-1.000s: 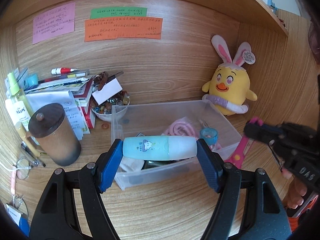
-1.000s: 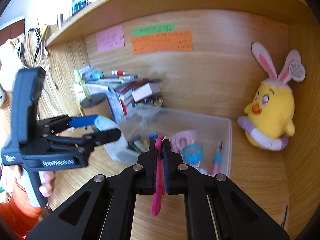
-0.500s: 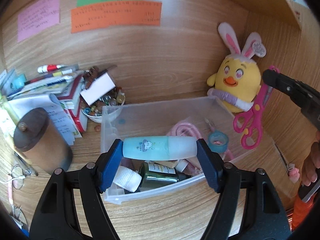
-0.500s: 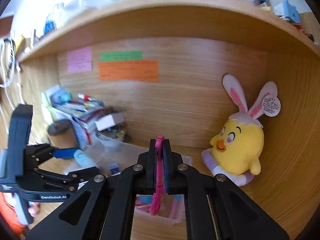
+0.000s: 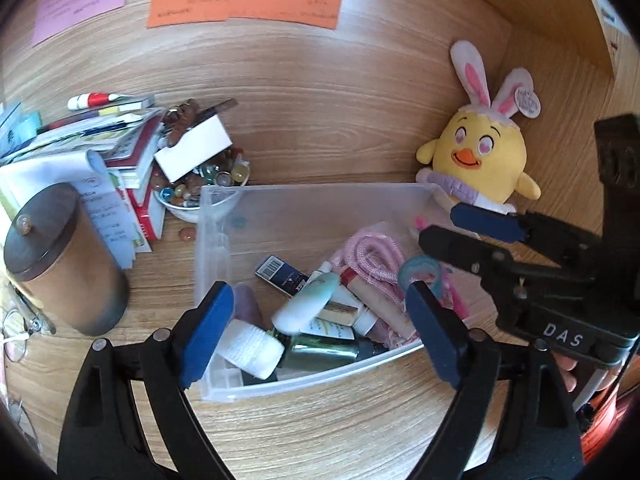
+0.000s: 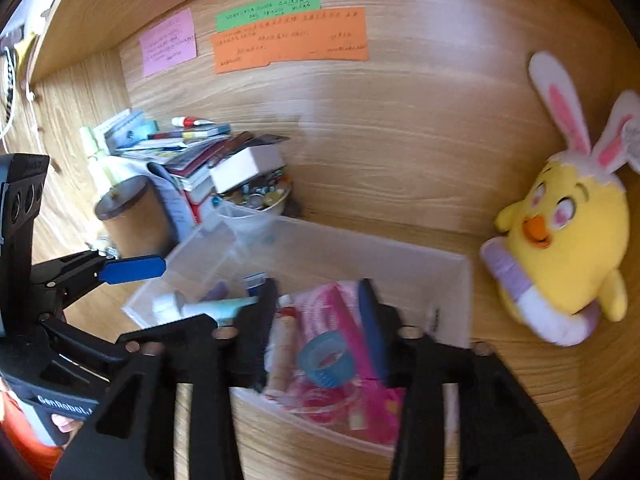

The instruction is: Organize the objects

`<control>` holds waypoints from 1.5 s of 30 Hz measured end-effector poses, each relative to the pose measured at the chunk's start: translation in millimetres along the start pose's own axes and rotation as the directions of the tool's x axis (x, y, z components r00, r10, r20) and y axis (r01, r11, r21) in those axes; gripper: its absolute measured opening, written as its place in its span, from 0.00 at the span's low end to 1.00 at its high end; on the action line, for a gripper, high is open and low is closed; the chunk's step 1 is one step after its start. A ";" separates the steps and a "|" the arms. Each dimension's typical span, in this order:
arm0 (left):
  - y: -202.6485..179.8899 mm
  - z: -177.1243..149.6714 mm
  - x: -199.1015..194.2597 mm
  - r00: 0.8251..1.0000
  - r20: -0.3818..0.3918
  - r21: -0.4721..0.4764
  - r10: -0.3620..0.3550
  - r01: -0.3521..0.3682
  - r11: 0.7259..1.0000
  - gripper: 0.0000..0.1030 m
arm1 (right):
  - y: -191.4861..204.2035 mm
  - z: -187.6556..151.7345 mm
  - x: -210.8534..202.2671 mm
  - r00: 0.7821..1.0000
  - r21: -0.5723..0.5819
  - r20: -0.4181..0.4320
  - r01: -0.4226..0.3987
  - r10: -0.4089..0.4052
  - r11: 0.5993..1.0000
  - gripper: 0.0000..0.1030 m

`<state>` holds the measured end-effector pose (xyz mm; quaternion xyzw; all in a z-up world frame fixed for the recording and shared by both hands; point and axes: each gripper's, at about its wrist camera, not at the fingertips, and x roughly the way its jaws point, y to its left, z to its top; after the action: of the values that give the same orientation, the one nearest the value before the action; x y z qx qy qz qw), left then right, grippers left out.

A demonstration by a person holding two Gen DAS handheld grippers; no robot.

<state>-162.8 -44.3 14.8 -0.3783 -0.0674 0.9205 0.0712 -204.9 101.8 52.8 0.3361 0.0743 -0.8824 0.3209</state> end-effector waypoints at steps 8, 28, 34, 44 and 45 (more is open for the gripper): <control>-0.3 -5.8 -21.7 0.998 0.055 0.008 0.035 -0.036 0.999 0.86 | 5.7 -8.7 -16.6 1.000 -0.023 0.011 0.002 -0.001 1.000 0.48; -18.9 -50.3 -59.2 0.984 0.154 0.012 0.084 -0.087 0.996 0.96 | 20.4 -64.9 -77.8 0.991 -0.022 0.105 0.086 -0.083 0.996 0.81; -23.6 -59.7 -59.6 0.984 0.153 0.017 0.092 -0.096 0.995 0.96 | 17.0 -74.5 -77.1 0.992 0.005 0.092 0.084 -0.084 0.996 0.81; -30.7 -62.8 -59.0 0.982 0.160 0.030 0.097 -0.103 0.994 0.96 | 10.9 -78.1 -72.0 0.994 0.033 0.077 0.079 -0.081 0.996 0.81; -31.0 -62.9 -58.6 0.983 0.158 0.030 0.097 -0.103 0.994 0.96 | 10.4 -78.4 -71.3 0.994 0.035 0.074 0.079 -0.081 0.996 0.81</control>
<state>-74.7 -20.1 16.3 -0.3063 -0.0361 0.9509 0.0265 -115.3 157.6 39.5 0.3043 0.0615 -0.9077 0.2824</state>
